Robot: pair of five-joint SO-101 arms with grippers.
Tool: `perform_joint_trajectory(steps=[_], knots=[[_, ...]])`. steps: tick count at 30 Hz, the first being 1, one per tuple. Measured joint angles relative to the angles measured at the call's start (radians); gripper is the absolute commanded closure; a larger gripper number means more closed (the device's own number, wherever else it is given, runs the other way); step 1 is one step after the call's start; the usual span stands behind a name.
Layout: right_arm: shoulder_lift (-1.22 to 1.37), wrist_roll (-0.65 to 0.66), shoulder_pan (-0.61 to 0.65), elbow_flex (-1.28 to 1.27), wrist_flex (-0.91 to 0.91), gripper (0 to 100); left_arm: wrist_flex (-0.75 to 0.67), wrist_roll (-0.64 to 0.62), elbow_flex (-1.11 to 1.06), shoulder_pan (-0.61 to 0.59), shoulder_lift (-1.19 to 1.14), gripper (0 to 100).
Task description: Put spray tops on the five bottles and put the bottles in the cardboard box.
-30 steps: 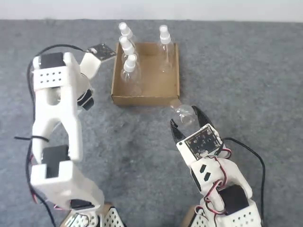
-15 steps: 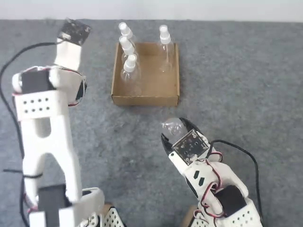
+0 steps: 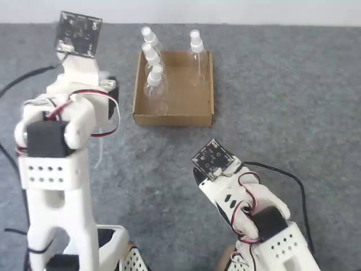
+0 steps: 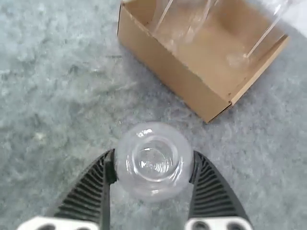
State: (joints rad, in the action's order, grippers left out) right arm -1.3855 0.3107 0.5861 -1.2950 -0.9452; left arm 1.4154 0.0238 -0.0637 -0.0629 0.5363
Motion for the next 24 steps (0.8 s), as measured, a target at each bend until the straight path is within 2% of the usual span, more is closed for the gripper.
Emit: perform_joint_trajectory(steps=[8,13,19,24], knots=[[0.003,0.000,0.002,0.002,-0.009,95.3,-0.035,-0.144,0.000,0.114,0.069,99],[0.005,0.000,0.018,0.078,-0.103,95.3,-0.077,-0.210,-0.015,0.199,0.153,99],[0.005,0.000,0.078,0.091,-0.130,95.6,-0.253,-0.299,-0.196,0.264,0.265,99],[0.005,0.000,0.110,0.091,-0.130,95.5,-0.407,-0.315,-0.388,0.331,0.397,99]])
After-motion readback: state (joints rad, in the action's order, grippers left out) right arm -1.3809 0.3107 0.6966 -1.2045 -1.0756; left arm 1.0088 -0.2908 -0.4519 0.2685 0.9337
